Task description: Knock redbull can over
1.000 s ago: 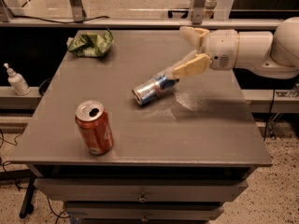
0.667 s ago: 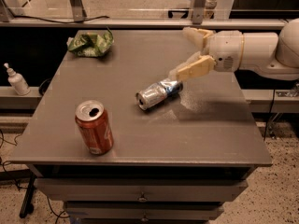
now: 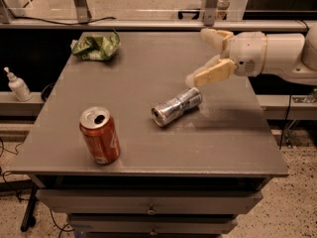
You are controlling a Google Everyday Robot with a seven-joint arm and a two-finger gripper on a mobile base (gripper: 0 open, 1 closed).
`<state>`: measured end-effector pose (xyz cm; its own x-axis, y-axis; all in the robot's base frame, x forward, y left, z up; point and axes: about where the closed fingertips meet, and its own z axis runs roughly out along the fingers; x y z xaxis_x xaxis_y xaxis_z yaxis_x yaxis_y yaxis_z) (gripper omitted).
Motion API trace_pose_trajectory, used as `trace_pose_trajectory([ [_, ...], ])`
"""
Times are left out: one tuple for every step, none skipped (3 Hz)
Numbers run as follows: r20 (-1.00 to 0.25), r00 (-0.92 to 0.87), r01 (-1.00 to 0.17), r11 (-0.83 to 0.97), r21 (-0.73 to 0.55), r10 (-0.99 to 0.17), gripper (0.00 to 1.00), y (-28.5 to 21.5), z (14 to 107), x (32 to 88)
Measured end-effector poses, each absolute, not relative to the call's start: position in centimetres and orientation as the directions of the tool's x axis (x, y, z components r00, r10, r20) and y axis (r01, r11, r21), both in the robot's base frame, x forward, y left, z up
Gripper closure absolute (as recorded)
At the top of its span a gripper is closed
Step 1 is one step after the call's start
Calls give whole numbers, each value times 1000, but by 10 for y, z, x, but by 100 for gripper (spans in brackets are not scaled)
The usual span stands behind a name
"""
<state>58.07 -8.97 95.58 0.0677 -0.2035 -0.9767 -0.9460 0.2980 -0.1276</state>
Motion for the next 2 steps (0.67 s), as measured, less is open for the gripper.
trace_pose_trajectory([
  [-963,76,-933,321,-160,-257,0,-120,959,584],
  [-943,84,-911,358,-204,-322,0,-168,967,594],
])
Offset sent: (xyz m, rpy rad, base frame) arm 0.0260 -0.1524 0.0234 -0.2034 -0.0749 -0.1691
